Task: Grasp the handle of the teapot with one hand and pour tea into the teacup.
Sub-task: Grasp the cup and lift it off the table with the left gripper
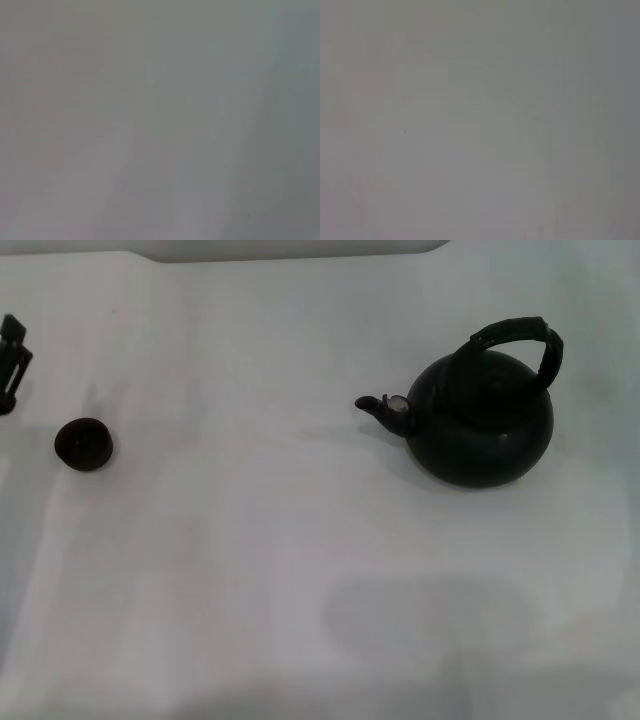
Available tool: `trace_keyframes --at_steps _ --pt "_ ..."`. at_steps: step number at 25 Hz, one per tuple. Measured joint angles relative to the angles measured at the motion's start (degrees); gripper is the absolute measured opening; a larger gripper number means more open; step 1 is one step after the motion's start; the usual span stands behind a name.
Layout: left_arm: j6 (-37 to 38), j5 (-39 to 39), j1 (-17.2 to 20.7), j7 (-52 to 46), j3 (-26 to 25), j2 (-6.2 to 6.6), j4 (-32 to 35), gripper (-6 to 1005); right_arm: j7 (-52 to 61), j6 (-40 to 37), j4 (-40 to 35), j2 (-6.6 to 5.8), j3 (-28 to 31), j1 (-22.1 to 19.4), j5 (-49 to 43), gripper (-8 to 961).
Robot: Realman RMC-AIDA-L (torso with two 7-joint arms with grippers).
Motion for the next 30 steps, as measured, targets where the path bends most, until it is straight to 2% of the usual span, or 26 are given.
trace_keyframes --at_steps 8,30 --pt "1.46 5.63 2.0 0.02 0.0 -0.13 0.33 830 -2.09 0.0 -0.06 0.03 0.0 0.91 0.0 866" --pt "9.84 12.47 1.39 0.11 0.0 -0.04 0.31 830 -2.2 0.0 0.01 0.24 -0.01 1.17 0.0 866"
